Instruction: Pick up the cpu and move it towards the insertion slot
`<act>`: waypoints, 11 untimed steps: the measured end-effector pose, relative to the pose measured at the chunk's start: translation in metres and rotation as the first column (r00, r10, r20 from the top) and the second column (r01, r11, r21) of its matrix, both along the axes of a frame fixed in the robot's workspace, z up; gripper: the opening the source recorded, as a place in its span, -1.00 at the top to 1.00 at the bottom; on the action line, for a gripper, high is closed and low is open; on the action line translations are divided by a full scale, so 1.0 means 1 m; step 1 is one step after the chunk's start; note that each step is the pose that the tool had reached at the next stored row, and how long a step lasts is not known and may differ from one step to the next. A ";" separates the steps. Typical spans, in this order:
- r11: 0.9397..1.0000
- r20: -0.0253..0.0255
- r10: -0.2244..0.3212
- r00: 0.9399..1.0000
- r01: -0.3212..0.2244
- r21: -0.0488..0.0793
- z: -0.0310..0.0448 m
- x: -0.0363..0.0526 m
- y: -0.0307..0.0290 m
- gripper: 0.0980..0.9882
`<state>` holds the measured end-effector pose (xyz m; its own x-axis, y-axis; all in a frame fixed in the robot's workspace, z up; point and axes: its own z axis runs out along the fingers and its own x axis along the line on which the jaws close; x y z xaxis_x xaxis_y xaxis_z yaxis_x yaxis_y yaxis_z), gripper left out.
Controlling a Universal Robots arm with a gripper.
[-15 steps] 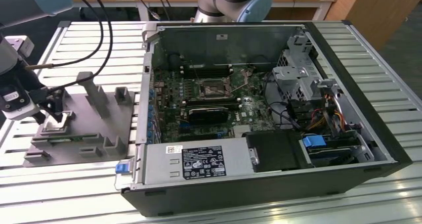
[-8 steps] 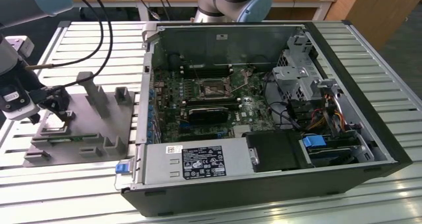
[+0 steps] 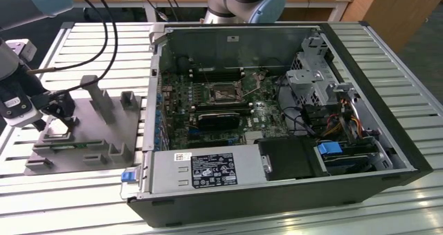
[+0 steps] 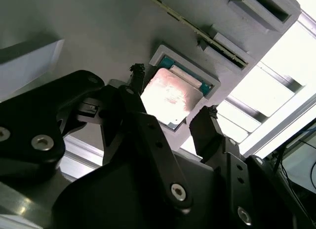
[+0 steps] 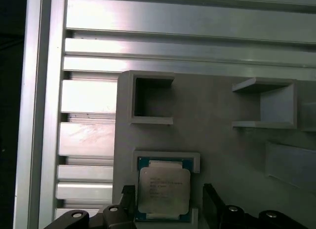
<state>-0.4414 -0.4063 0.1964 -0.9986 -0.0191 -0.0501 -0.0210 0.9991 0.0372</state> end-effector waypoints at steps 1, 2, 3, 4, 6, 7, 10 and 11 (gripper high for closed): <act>1.000 0.000 0.000 1.000 0.000 0.000 -0.0009 -0.0001 0.0000 -0.23; 1.000 0.000 0.000 1.000 0.000 0.000 -0.0016 -0.0003 0.0000 -0.23; 1.000 0.000 0.000 1.000 0.000 0.000 -0.0021 -0.0004 0.0000 -0.23; 1.000 0.000 -0.001 1.000 0.001 0.000 -0.0027 -0.0005 0.0000 -0.23; 1.000 0.000 -0.001 1.000 0.001 0.000 -0.0038 -0.0006 0.0000 -0.23; 1.000 0.000 -0.001 1.000 0.001 0.000 -0.0043 -0.0007 0.0000 -0.23; 1.000 0.000 -0.002 1.000 0.002 0.000 -0.0054 -0.0012 0.0006 -0.23; 1.000 0.000 -0.002 1.000 0.002 0.000 -0.0057 -0.0014 0.0009 -0.23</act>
